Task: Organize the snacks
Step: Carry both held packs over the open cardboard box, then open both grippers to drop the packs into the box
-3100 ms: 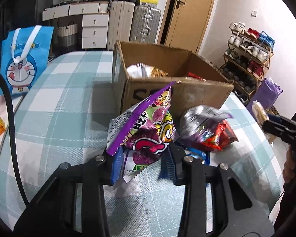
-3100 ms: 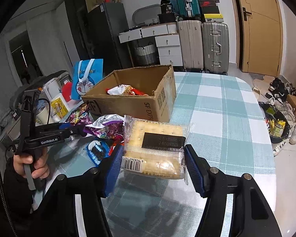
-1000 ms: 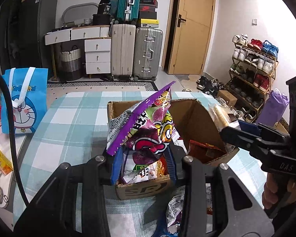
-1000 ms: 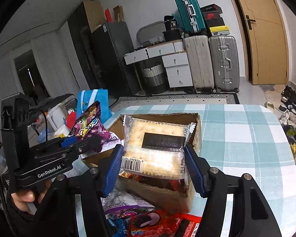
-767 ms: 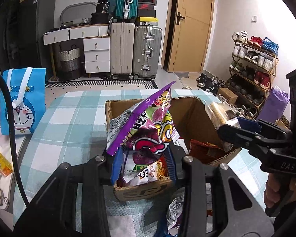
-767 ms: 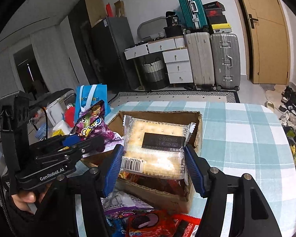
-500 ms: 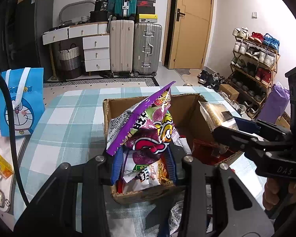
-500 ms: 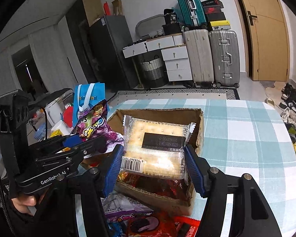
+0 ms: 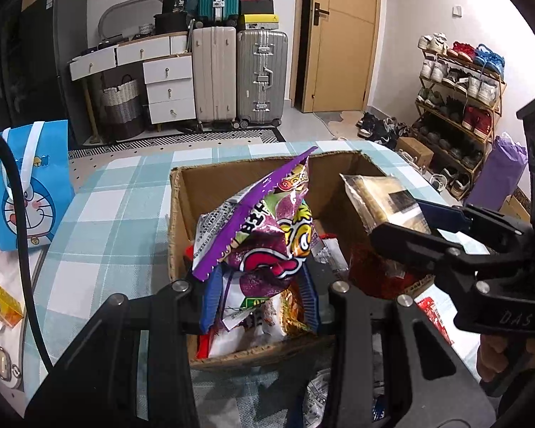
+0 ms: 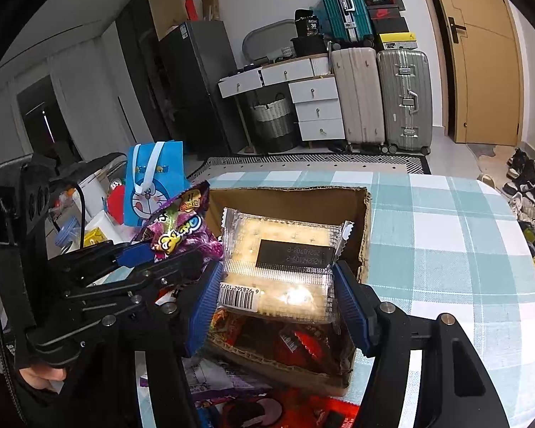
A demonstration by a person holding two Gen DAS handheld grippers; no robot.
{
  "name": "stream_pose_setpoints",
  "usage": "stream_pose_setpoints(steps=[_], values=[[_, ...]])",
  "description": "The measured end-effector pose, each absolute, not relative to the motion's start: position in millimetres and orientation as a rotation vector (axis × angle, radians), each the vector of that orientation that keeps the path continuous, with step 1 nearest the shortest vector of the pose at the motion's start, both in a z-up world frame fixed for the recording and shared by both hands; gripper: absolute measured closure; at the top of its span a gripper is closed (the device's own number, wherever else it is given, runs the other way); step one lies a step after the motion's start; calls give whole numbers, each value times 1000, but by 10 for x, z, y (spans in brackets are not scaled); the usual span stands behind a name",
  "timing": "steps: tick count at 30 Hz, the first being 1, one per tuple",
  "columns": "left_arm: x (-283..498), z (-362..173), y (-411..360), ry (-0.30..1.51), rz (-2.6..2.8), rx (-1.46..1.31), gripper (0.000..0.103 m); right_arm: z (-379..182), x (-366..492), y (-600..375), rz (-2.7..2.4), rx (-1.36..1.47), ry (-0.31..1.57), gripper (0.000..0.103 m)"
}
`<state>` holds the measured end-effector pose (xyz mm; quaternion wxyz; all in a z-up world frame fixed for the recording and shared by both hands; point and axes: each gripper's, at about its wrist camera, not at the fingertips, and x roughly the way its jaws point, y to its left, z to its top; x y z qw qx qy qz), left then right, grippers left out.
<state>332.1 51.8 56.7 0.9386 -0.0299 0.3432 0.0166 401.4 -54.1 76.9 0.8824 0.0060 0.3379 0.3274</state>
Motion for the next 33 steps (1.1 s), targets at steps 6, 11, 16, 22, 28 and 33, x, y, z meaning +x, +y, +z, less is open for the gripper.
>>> stream_pose_setpoints(steps=[6,11,16,22,28,33], values=[[3270,607,546,707,30,-64,60,788,3974,-546,693,16,713,32],[3105,699,659,682,40,-109,28,888,3860,-690,692,45,680,15],[2881,793,679,651,40,-109,16,976,3681,-882,666,55,646,1],[2554,817,686,631,30,-127,1,960,3488,-1044,614,19,667,0],[2245,715,665,649,35,-130,1,861,3312,-1112,620,-18,695,0],[2090,583,632,673,35,-131,1,679,3168,-1145,600,-86,733,0]])
